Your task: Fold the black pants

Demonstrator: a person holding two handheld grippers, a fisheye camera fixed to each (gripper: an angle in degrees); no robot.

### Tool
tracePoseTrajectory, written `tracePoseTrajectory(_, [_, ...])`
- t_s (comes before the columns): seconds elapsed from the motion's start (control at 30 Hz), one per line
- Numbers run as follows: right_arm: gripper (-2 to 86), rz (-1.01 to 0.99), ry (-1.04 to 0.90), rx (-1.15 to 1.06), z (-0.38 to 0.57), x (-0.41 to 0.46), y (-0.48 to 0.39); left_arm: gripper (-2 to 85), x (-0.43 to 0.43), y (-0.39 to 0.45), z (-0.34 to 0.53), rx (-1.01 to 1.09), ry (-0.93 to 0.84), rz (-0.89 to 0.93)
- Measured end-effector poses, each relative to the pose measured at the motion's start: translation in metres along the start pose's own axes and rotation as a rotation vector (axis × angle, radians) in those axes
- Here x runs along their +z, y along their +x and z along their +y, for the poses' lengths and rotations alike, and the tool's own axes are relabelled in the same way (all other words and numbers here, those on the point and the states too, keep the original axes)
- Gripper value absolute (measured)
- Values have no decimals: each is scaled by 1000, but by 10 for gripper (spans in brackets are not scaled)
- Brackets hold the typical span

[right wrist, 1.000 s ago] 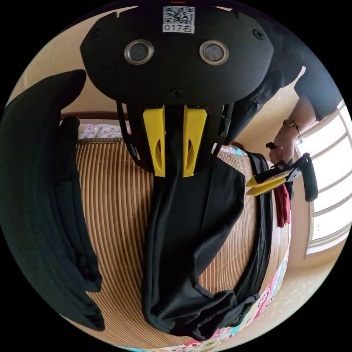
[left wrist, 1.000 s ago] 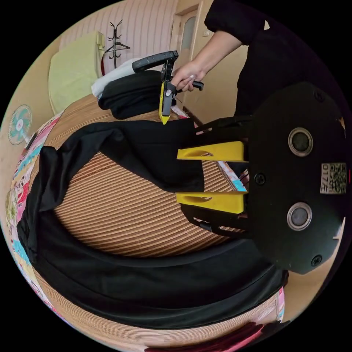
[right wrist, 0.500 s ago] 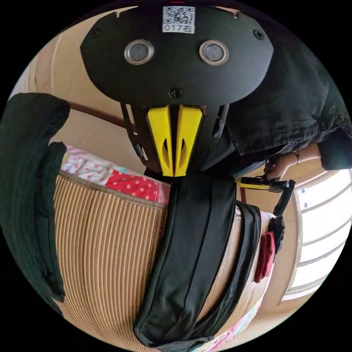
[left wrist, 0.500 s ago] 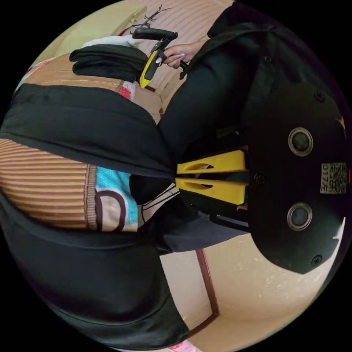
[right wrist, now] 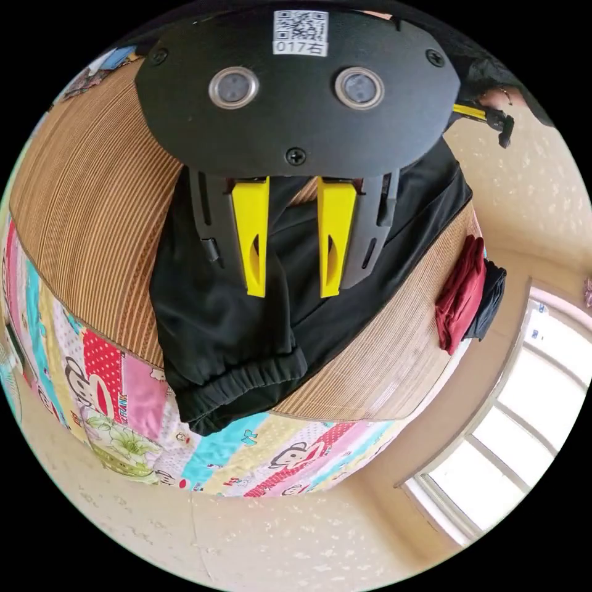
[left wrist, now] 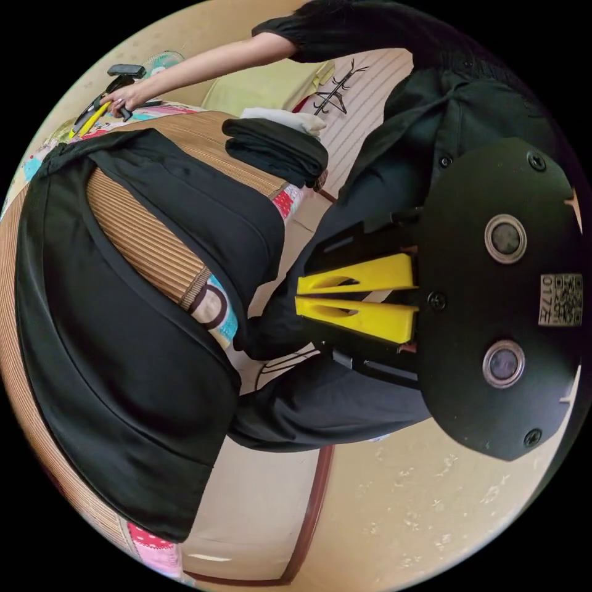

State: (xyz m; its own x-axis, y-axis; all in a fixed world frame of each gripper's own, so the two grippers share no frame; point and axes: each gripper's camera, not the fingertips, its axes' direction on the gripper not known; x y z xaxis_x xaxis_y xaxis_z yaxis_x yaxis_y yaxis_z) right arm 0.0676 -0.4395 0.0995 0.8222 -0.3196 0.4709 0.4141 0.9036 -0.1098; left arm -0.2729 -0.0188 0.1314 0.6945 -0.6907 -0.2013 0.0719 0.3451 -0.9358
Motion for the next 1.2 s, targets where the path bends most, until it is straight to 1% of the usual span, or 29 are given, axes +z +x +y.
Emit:
tracePoseTrajectory(0.03, [118,-33,-66,18,-10,21,11,-8,-1,-1,1,-2,9,6])
tracePoseTrajectory(0.07, [105,-12,-130,25,-13,37,20,-8,-3,-2,1,-4,24,18])
tracePoseTrajectory(0.1, [99,8,-136,26,-13,40,25,-9,-3,-2,1,0,33,27])
tracePoseTrajectory(0.13, [66,8,-117,27,-11,33,39,-9,-3,-2,0,2,35,30])
tracePoseTrajectory(0.17, [45,-99,-121,57,-12,21,60,-9,-1,-2,-2,6,36,35])
tracePoseTrajectory(0.2, [41,-157,-95,79,-10,10,73,-9,2,-2,-4,12,31,40])
tracePoseTrajectory(0.27, [34,-354,166,204,11,-57,137,-10,7,-3,-7,20,15,51])
tracePoseTrajectory(0.3, [34,-390,224,258,19,-73,159,-10,10,-2,-9,34,7,66])
tracePoseTrajectory(0.33, [34,-431,315,358,36,-99,201,-10,11,-2,-10,43,4,74])
tracePoseTrajectory(0.37, [37,-395,374,408,54,-121,236,-10,13,0,-10,61,-1,81])
tracePoseTrajectory(0.4, [38,-335,379,420,63,-130,250,-10,15,1,-11,81,-3,82])
tracePoseTrajectory(0.43, [43,-170,333,487,82,-144,273,-10,16,2,-12,93,-1,82])
tracePoseTrajectory(0.47, [51,-46,289,554,105,-157,287,-9,17,4,-12,120,6,90])
tracePoseTrajectory(0.5, [56,-31,285,549,117,-163,289,-9,19,6,-13,145,13,101])
tracePoseTrajectory(0.6, [76,-129,225,415,185,-173,256,-8,29,13,-15,193,7,122])
tracePoseTrajectory(0.67, [86,-144,40,320,250,-149,197,-6,35,16,-16,212,0,126])
tracePoseTrajectory(0.7, [89,-138,-16,299,267,-139,182,-5,39,19,-16,227,-5,133])
tracePoseTrajectory(0.73, [92,-139,-125,280,305,-117,154,-4,40,21,-17,234,-8,136])
tracePoseTrajectory(0.77, [95,-189,-217,277,346,-94,130,-3,42,23,-18,245,-14,140])
tracePoseTrajectory(0.8, [95,-222,-257,278,368,-83,118,1,42,26,-18,254,-13,145])
tracePoseTrajectory(0.87, [93,-275,-371,365,447,-51,90,5,39,29,-17,263,6,153])
tracePoseTrajectory(0.93, [83,-323,-266,429,492,-56,81,9,35,33,-15,272,18,156])
tracePoseTrajectory(0.97, [80,-400,-251,448,512,-52,76,12,32,36,-13,284,22,155])
tracePoseTrajectory(1.03, [78,-495,-261,438,534,-41,69,19,31,41,-10,313,20,151])
tracePoseTrajectory(1.07, [75,-465,-196,444,544,-45,69,24,31,44,-7,333,10,149])
tracePoseTrajectory(1.13, [70,-466,-192,468,551,-42,79,34,34,49,-4,358,-10,151])
tracePoseTrajectory(1.2, [69,-578,-166,491,558,-43,89,42,37,58,2,400,-15,136])
